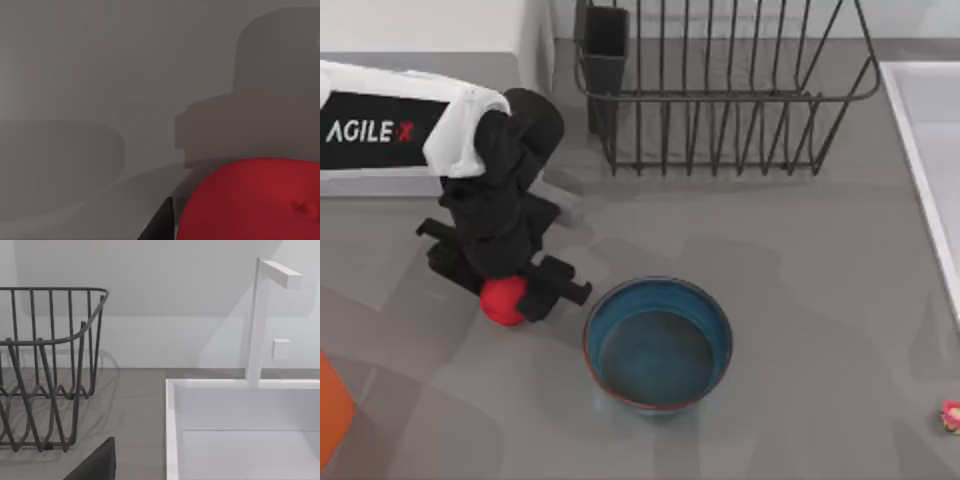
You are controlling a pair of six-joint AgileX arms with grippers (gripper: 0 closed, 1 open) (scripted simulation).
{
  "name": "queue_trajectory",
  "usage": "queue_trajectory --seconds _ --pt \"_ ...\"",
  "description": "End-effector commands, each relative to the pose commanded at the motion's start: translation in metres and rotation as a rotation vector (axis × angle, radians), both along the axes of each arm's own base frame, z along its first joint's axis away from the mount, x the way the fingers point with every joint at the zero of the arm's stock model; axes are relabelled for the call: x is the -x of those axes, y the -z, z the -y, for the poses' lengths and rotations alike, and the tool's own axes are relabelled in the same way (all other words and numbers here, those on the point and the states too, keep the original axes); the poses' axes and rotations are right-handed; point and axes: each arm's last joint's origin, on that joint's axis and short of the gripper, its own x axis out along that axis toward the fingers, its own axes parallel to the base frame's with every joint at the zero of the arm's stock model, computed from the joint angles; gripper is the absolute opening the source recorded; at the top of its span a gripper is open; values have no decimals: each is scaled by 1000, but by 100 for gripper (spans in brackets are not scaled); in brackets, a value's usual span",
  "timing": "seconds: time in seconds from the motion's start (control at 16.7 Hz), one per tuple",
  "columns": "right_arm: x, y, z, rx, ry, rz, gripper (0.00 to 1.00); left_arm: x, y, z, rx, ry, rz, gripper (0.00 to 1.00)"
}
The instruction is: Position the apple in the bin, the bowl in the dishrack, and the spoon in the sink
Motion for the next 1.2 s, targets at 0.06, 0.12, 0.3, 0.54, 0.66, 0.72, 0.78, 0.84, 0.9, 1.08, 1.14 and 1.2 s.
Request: queue_trajectory --seconds 0.06,0.12,0.3,0.54,0.66,0.72,0.78,0.84,0.9,1.08,1.14,1.2 --pt "0 0 0 0 0 0 100 0 0 0 0 0 0 10" --pt "0 0 0 0 0 0 100 0 0 0 0 0 0 2" --pt "0 0 0 0 0 0 100 0 0 0 0 0 0 0" --pt "0 0 0 0 0 0 100 0 0 0 0 0 0 0" --pt "0 0 0 0 0 0 100 -1 -8 -1 1 0 19 0" --pt "0 0 0 0 0 0 100 -1 -8 -1 0 0 19 0" --pt "0 0 0 0 0 0 100 -2 -12 0 0 1 19 0" --pt "0 0 0 0 0 0 100 -3 -18 0 0 0 20 0" --pt "0 0 0 0 0 0 100 -5 -27 1 0 -1 20 0" --pt "0 0 0 0 0 0 100 -5 -63 1 -6 -2 7 0" --pt "0 0 0 0 0 0 100 -4 -76 1 -6 -1 5 0" --pt "0 0 0 0 0 0 100 -3 -88 0 -5 0 7 0"
